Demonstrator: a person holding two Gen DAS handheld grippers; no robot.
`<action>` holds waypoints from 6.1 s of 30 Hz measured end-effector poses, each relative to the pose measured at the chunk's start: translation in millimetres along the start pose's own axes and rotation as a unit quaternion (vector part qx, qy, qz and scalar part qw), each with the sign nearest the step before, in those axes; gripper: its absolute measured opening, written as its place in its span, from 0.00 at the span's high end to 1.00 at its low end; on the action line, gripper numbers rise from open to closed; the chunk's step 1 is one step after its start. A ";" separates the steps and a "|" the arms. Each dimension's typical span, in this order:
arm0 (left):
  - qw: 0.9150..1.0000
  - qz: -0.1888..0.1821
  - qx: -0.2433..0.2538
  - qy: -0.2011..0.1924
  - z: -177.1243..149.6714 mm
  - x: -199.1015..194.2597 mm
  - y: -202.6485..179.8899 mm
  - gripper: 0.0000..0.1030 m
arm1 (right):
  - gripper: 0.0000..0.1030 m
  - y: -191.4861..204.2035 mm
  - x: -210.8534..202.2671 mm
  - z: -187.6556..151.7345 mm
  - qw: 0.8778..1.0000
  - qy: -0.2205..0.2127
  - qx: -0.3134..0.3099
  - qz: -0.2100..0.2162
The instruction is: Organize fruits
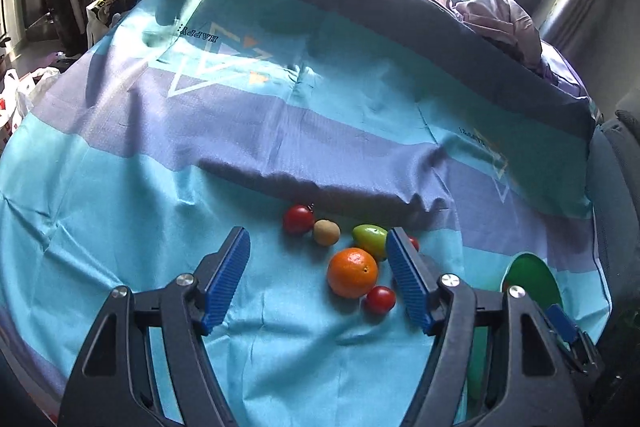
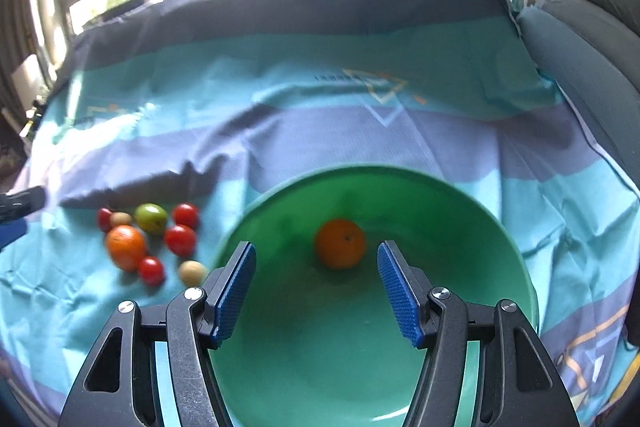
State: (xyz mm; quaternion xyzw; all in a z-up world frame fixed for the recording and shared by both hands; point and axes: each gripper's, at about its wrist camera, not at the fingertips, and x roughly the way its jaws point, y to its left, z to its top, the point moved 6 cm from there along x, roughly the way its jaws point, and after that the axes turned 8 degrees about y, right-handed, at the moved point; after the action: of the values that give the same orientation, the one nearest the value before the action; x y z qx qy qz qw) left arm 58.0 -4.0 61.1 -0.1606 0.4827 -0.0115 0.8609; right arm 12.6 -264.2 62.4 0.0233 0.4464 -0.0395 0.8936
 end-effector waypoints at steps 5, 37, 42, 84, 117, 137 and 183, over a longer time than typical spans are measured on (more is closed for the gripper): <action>0.999 0.005 0.031 0.021 -1.5 17.1 2.1 0.31 | 0.38 30.2 -19.4 18.6 0.995 -0.006 -0.009 0.101; 0.987 -0.053 0.060 0.141 -30.8 98.4 -19.9 0.34 | 0.44 137.9 111.3 13.2 0.930 0.238 0.005 0.280; 0.987 -0.054 0.073 0.135 -32.5 99.7 -22.1 0.41 | 0.43 145.5 116.1 8.2 0.922 0.252 0.000 0.293; 0.966 -0.110 0.236 -0.005 -72.8 -8.9 -141.9 0.57 | 0.53 55.1 -5.3 5.6 0.953 0.070 0.030 0.294; 0.924 -0.168 0.342 0.025 -105.2 24.4 -261.8 0.56 | 0.53 -74.3 3.8 -0.5 0.957 0.047 0.149 0.243; 0.919 -0.184 0.343 0.057 -113.6 44.8 -271.1 0.56 | 0.53 -88.1 22.2 -6.5 0.960 0.077 0.166 0.211; 0.929 -0.141 0.339 0.050 -86.3 0.9 -212.6 0.41 | 0.50 -69.2 5.7 3.4 0.974 0.042 0.132 0.177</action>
State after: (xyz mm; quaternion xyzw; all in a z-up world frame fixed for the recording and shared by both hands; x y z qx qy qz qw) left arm 15.3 -228.7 79.9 0.0754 0.4652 -0.3036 0.8281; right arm 12.4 -333.6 59.4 0.2213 0.4631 0.0621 0.8560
